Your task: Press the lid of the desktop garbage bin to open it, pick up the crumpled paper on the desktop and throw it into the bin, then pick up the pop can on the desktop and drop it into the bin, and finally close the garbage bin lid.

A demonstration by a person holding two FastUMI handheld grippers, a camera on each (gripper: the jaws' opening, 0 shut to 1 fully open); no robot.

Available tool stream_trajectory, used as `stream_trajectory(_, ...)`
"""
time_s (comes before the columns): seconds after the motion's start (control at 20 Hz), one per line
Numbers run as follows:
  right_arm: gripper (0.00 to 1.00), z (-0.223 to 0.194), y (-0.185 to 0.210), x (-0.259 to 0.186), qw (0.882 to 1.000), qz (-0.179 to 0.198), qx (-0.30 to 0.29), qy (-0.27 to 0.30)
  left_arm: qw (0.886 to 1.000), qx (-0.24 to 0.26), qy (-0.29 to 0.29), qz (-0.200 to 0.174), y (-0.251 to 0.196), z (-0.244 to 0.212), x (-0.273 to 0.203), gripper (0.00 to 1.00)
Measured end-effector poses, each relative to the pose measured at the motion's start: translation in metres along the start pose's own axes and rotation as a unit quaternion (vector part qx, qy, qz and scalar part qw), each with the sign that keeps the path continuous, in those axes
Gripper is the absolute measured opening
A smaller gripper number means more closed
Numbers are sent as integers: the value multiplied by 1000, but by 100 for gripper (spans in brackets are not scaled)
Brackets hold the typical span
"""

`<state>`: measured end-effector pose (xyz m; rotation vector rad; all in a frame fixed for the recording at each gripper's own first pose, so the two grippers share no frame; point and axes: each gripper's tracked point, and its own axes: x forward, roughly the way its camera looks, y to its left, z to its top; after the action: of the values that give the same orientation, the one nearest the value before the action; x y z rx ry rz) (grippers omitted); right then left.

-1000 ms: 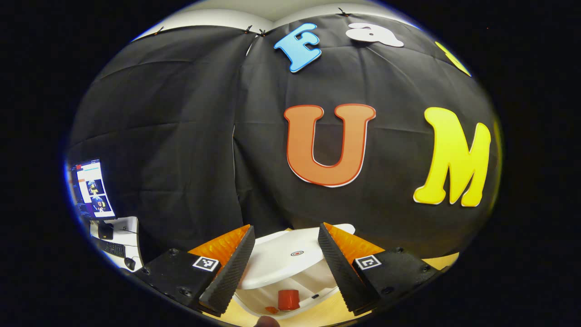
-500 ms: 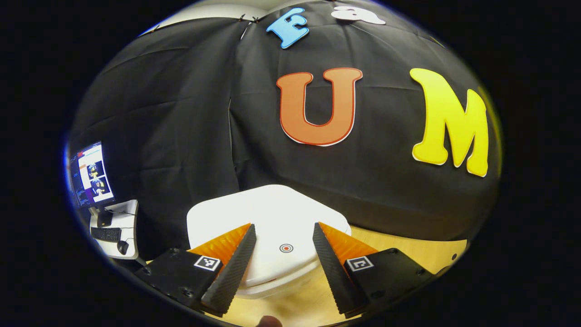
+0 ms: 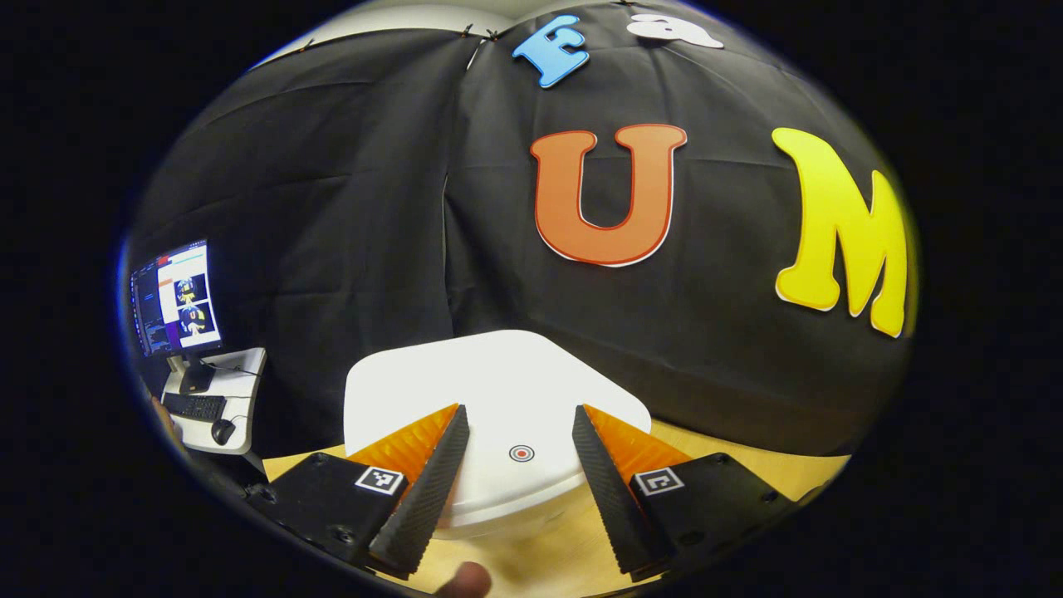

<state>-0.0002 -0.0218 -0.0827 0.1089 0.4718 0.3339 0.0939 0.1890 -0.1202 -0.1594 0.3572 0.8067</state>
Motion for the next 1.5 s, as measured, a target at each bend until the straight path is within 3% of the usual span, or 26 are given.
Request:
stream_trajectory(0.2, 88, 0, 4, 7, 1000, 7, 17, 4, 1000, -9, -16, 12, 3, -7, 1, 84)
stream_trajectory(0.4, 88, -3, 5, 6, 1000, 10, 10, 4, 998, 23, -57, 14, -2, -3, -2, 82)
stream_trajectory(0.65, 88, 4, -6, 8, 1000, -3, 15, 0, 997, 41, -60, 21, 0, 5, -3, 81)
stream_trajectory(0.8, 88, 13, -6, 7, 1000, -10, 16, -17, 993, 48, -104, 6, -4, 35, -19, 79)
stream_trajectory(0.95, 88, 26, 0, 9, 999, -13, 21, -38, 989, 69, -126, -47, -28, 72, -46, 78)
stream_trajectory(1.1, 88, 46, 7, 5, 997, -18, 26, -74, 981, 97, -77, -150, -67, 64, -76, 78)
stream_trajectory(1.3, 88, 71, 13, -10, 991, -36, 21, -126, 962, 105, -31, -252, -97, 51, -140, 83)
stream_trajectory(1.35, 88, 75, 14, -15, 989, -42, 21, -138, 956, 101, -29, -274, -108, 51, -151, 89)
stream_trajectory(1.4, 88, 79, 14, -22, 987, -49, 21, -150, 950, 94, -29, -297, -115, 51, -164, 84)
stream_trajectory(1.5, 88, 85, 13, -35, 983, -62, 16, -171, 939, 82, -40, -332, -126, 54, -188, 84)
